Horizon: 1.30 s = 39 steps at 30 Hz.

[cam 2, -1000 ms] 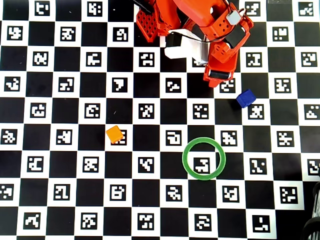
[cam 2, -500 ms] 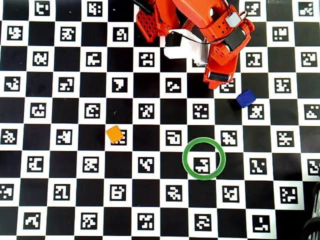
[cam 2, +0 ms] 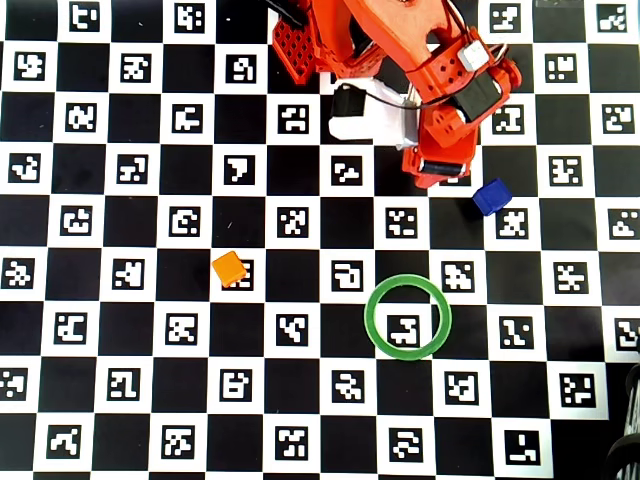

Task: Grab the red cube then put it in the green circle then put the blue cube on top and finally the orange cube on top

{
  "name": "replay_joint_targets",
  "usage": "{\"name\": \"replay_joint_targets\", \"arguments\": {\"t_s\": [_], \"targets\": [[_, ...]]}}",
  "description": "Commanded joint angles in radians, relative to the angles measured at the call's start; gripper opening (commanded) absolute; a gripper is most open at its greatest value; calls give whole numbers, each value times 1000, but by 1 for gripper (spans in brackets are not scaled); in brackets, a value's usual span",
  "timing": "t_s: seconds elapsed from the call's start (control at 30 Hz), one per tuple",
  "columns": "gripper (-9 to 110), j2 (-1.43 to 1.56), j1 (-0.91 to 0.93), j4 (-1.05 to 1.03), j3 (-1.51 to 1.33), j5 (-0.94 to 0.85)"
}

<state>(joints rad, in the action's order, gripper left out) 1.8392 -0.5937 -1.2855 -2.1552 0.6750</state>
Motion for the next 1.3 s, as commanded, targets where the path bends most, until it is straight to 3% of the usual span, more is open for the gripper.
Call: {"name": "replay_joint_targets", "arguments": {"t_s": [0.0, 0.63, 1.27], "targets": [[13, -12, 61, -25, 152, -46], [16, -204, 192, -198, 469, -367], [14, -255, 206, 158, 411, -380]]}}
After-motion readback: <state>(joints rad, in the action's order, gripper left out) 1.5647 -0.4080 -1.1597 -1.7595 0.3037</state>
